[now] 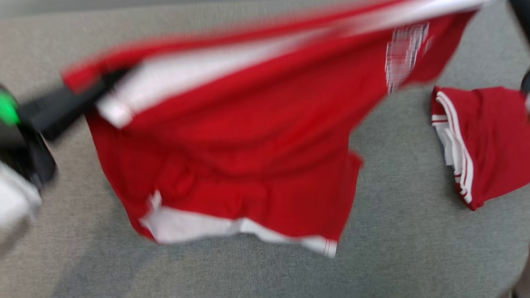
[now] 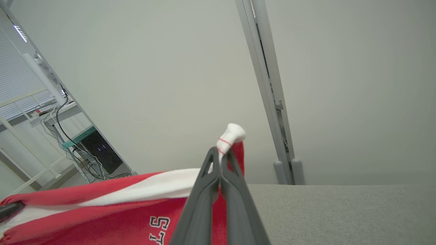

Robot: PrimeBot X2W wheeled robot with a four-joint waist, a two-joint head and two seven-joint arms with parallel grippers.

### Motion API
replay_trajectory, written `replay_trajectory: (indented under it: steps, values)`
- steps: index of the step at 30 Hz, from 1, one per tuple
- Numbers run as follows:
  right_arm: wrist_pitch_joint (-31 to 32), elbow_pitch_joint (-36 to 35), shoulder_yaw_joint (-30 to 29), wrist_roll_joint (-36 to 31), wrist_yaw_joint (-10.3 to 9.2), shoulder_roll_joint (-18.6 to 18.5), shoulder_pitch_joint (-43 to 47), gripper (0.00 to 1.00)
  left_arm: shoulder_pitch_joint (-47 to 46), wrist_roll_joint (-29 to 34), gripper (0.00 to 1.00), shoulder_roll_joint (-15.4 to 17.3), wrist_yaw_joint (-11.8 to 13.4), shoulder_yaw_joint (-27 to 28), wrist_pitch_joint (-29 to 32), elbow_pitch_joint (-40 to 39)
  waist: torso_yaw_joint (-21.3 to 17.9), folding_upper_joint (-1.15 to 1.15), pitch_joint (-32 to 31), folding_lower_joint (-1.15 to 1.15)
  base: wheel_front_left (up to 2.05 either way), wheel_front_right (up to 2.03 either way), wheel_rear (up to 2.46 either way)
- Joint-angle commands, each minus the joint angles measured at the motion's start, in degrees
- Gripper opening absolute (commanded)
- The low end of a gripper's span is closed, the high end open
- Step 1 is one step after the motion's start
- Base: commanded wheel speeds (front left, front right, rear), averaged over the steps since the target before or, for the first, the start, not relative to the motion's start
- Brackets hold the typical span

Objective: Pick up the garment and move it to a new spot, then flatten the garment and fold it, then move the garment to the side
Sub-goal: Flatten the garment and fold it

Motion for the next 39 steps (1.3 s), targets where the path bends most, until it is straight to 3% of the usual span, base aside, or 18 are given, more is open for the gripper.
replay_trajectory:
  steps: [1,4,6,7,9,10,14,18,23,28,32,39]
  values:
    - [0.27,3.68,-1.09,-1.82,0.03,0.16,-5.2,0.0,-6.09,-0.85,0.0,-0.18,1.15,-0.35,1.52,3.73,-0.02,0.0,5.69,0.0,0.0,0.0,0.0]
    - [-2.92,14.88,-2.41,-3.26,0.0,0.12,-18.28,0.0,-21.96,0.55,0.0,-2.33,3.42,-3.42,4.44,15.07,0.46,0.0,10.05,0.0,0.0,0.0,0.0]
    - [-7.63,22.87,-1.91,-4.98,0.0,0.05,-27.06,0.0,-32.2,5.0,0.0,-4.01,4.14,-5.92,4.05,23.57,0.41,0.0,12.24,0.0,0.0,0.0,0.0]
    - [-13.88,31.35,-1.48,-5.82,-0.02,0.0,-35.42,0.0,-41.62,10.69,0.0,-6.28,3.53,-8.72,1.99,32.0,0.12,0.0,13.65,0.0,0.0,0.0,0.0]
    - [-20.67,39.46,-0.24,-6.55,-0.06,-0.09,-42.79,0.0,-49.63,15.73,0.0,-8.84,2.04,-10.9,-1.15,39.37,-0.35,0.0,14.69,0.0,0.0,0.0,0.0]
    - [-20.67,39.46,-0.24,-6.55,-0.06,-0.09,-42.79,0.0,-49.63,15.73,0.0,-8.84,2.04,-10.9,-1.15,39.37,-0.35,0.0,14.69,0.0,0.0,0.0,0.0]
    - [-32.28,53.82,3.13,-5.12,-0.04,0.09,-52.99,0.0,-59.97,21.74,0.0,-14.3,-1.66,-13.13,-9.23,50.73,-1.25,0.0,16.88,0.0,0.0,0.0,0.0]
    - [-40.76,63.81,8.32,0.66,0.01,0.12,-55.05,0.0,-60.83,24.95,0.0,-16.92,-5.45,-15.55,-16.02,58.85,-1.83,0.0,18.18,0.0,0.0,0.0,0.0]
    - [-49.15,65.64,16.78,6.85,0.02,0.24,-44.24,0.0,-50.75,22.22,0.0,-17.64,-7.24,-18.82,-21.48,61.83,-1.36,0.0,18.25,0.0,0.0,0.0,0.0]
    - [-54.61,59.85,22.19,9.59,0.02,0.16,-23.43,0.0,-31.64,16.82,0.0,-12.79,-7.31,-25.57,-28.07,52.64,-1.57,0.0,14.42,0.0,0.0,0.0,0.0]
    - [-56.22,53.8,22.68,10.65,0.01,-0.47,-5.07,0.0,-16.01,12.99,0.0,-9.22,-7.33,-30.03,-34.73,44.57,-1.48,0.0,9.04,0.0,0.0,0.0,0.0]
    - [-54.58,37.22,20.69,13.3,0.01,-2.74,21.6,0.0,6.59,9.95,0.0,-5.93,-7.32,-36.1,-44.7,36.03,-1.12,0.0,-1.85,0.0,0.0,0.0,0.0]
